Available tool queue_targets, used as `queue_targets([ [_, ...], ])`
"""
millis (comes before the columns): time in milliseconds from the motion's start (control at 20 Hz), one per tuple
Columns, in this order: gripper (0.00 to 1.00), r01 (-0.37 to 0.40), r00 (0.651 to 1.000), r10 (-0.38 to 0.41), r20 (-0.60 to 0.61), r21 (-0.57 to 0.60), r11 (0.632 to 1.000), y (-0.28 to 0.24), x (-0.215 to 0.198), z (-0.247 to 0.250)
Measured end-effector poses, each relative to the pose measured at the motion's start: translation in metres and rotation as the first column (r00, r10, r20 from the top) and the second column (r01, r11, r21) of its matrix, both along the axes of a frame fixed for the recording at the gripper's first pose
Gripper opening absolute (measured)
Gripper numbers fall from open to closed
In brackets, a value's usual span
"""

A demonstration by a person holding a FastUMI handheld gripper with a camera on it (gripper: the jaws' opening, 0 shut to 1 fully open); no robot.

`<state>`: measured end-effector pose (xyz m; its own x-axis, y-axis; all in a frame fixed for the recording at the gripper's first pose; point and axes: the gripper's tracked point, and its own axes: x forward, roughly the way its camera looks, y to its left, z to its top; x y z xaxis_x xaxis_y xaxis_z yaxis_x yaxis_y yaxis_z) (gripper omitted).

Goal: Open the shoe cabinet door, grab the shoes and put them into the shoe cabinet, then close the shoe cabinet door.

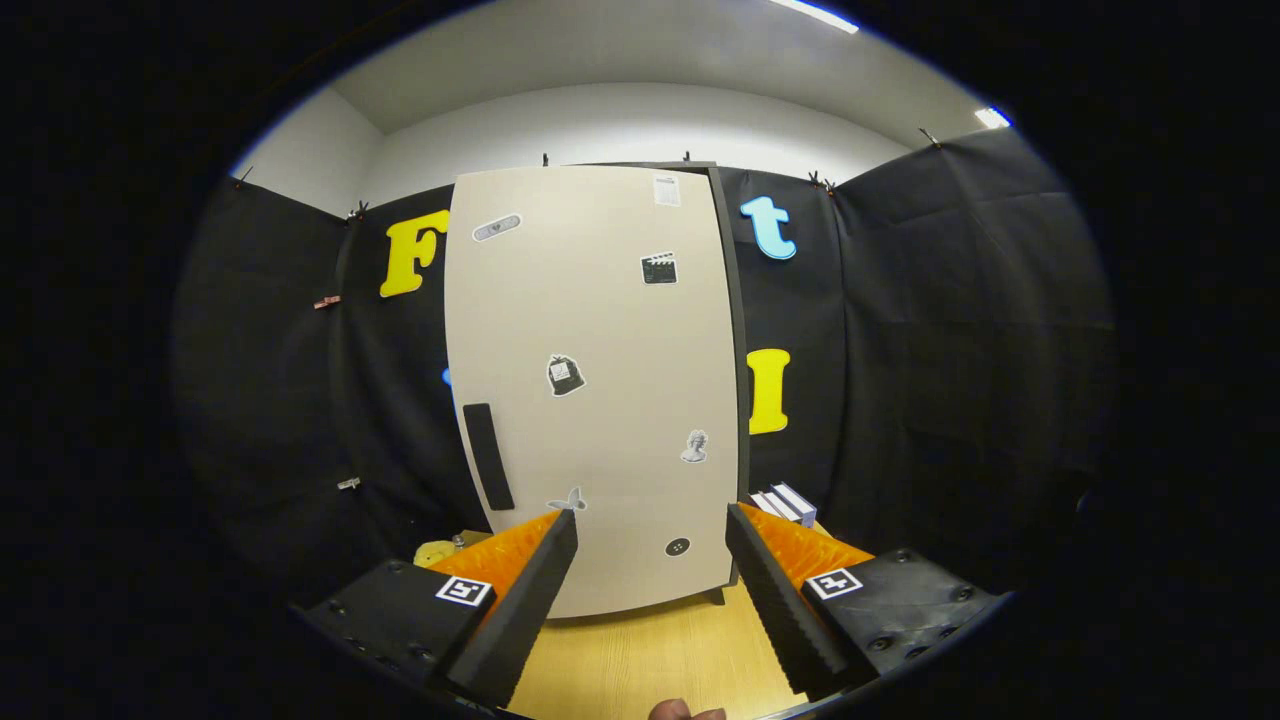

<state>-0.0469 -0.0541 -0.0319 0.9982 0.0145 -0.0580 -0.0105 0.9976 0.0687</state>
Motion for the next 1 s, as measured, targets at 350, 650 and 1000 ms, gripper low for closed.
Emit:
queue_targets([
  [350,0.98,-0.011,0.999,0.013,0.030,-0.057,0.998,0.003,-0.009,-0.001],
  [650,0.98,0.021,0.999,-0.018,0.045,-0.073,0.997,-0.004,-0.010,0.003],
  [1000,0.98,-0.018,0.998,0.024,0.060,-0.087,0.996,0.011,-0.008,0.009],
])
